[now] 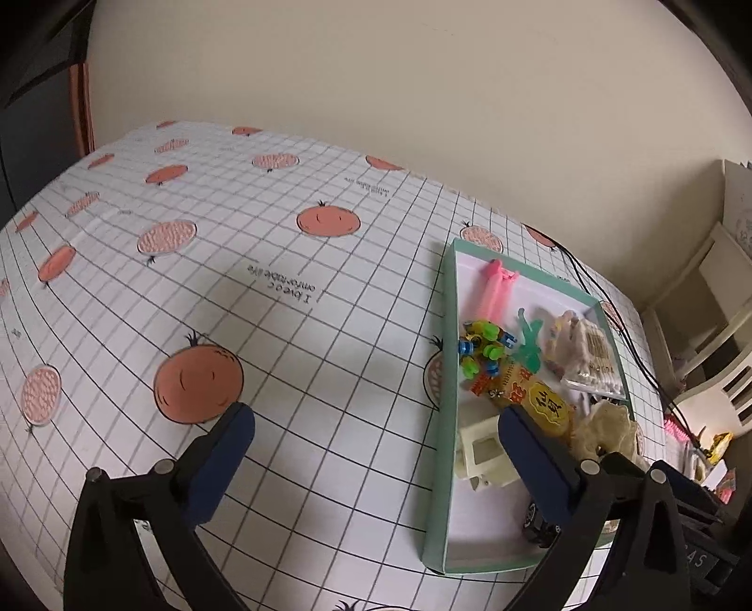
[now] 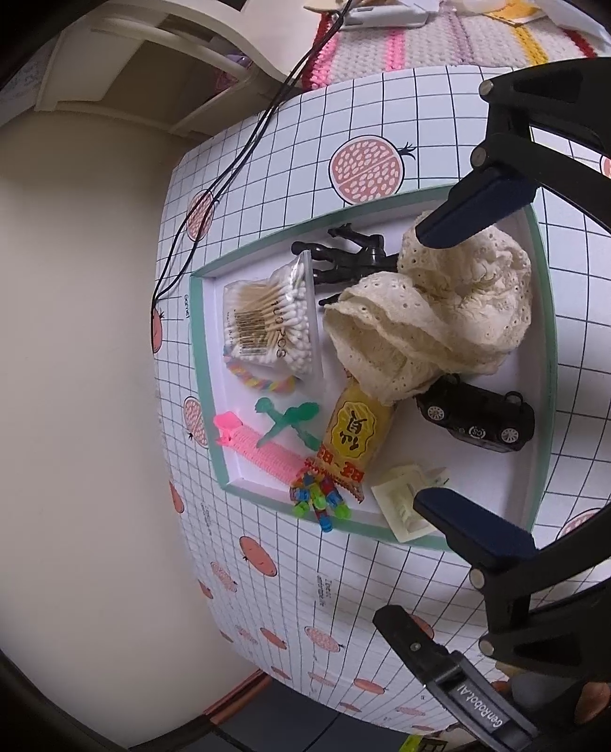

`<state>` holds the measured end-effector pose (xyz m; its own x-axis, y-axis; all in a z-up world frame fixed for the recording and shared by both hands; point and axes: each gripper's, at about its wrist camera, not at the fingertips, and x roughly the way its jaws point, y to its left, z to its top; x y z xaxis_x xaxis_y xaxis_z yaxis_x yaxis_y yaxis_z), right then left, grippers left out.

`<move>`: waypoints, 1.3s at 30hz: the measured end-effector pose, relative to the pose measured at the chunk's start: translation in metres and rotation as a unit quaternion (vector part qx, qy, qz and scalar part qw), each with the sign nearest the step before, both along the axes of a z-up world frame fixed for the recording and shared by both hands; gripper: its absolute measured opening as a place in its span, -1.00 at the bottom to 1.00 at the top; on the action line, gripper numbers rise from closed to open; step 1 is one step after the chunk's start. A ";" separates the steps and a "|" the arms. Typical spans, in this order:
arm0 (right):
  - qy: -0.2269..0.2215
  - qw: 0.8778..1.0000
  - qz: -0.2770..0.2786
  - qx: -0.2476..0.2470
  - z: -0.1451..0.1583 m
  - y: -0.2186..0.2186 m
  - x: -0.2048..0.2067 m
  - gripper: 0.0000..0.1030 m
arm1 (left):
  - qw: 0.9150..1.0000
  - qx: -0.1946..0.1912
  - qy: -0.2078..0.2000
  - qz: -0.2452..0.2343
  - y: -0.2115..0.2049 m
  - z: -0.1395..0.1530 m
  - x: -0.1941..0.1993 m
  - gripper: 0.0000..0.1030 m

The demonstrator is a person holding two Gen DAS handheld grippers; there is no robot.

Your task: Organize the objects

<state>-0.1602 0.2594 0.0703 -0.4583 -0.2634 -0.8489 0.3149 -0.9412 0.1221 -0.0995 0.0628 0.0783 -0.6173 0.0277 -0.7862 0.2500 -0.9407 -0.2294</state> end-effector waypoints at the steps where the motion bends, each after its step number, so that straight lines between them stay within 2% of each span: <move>1: 0.001 1.000 -0.002 -0.002 0.001 0.000 0.001 1.00 | 1.000 -0.001 0.004 -0.002 0.000 0.002 0.001 1.00; 4: 0.011 1.000 -0.007 -0.011 0.008 0.000 0.005 1.00 | 1.000 -0.001 0.013 -0.006 -0.003 0.008 0.003 1.00; 9: 0.025 1.000 -0.013 -0.010 0.018 0.000 0.016 1.00 | 0.999 -0.026 0.024 -0.002 -0.011 0.022 0.011 1.00; 13: 0.032 0.999 -0.021 -0.017 0.026 0.001 0.026 1.00 | 0.998 -0.041 0.049 0.007 -0.019 0.039 0.023 1.00; 22: 0.056 0.998 -0.025 -0.026 0.046 0.000 0.054 1.00 | 0.996 -0.036 0.084 0.015 -0.038 0.065 0.049 1.00; 27: 0.062 0.998 -0.027 -0.016 0.048 -0.001 0.068 1.00 | 0.995 -0.030 0.092 0.016 -0.045 0.071 0.061 1.00; 31: 0.072 0.997 -0.034 -0.016 0.050 0.000 0.079 1.00 | 0.991 -0.046 0.120 0.022 -0.043 0.080 0.078 1.00; 35: 0.072 0.996 -0.036 -0.024 0.046 0.001 0.093 1.00 | 0.989 -0.042 0.140 0.018 -0.038 0.082 0.096 1.00; 39: 0.065 0.997 -0.045 -0.024 0.032 0.007 0.103 1.00 | 0.987 -0.067 0.142 0.017 -0.028 0.073 0.114 1.00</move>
